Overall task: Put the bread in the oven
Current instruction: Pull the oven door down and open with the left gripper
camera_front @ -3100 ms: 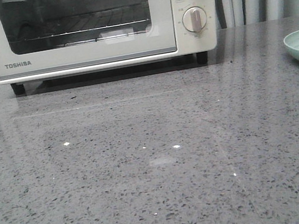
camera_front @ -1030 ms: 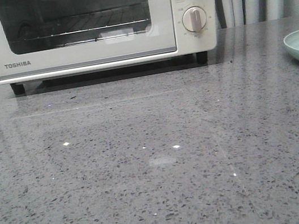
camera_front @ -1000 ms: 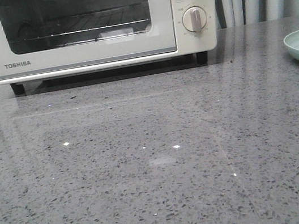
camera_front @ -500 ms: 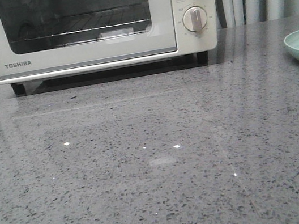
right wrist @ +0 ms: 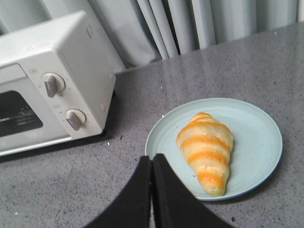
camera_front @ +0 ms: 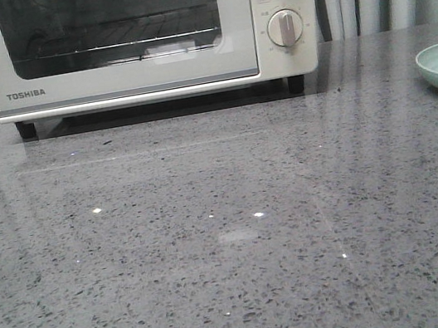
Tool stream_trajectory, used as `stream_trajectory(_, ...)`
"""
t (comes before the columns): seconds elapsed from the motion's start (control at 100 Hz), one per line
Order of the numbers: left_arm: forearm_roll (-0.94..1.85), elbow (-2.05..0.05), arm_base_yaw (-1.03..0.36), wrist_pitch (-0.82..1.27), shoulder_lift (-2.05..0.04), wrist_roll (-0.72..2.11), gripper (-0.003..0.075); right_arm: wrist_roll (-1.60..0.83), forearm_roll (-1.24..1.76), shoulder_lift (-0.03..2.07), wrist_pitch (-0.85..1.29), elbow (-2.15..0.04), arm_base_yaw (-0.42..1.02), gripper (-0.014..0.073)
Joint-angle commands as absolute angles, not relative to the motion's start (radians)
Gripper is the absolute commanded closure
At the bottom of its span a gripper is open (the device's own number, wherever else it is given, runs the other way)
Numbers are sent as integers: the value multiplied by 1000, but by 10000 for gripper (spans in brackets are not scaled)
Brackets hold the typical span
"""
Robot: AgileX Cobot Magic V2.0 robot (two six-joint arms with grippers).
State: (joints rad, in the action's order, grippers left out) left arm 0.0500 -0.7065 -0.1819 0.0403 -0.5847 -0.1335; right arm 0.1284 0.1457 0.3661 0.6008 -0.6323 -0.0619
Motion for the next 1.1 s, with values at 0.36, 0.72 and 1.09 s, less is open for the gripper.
stream_trajectory(0.36,20,-947,-400,-163,-1009,-133,741,92,143,493,574,-773,-67,641)
stream_trajectory(0.72,21,-1101,-427,-146,-1241,-135,741,92,143,493,602,-773,-67,641)
stream_trajectory(1.09,21,-1136,-445,-223,-1390,-135,741,92,143,493,602,-773,-67,641)
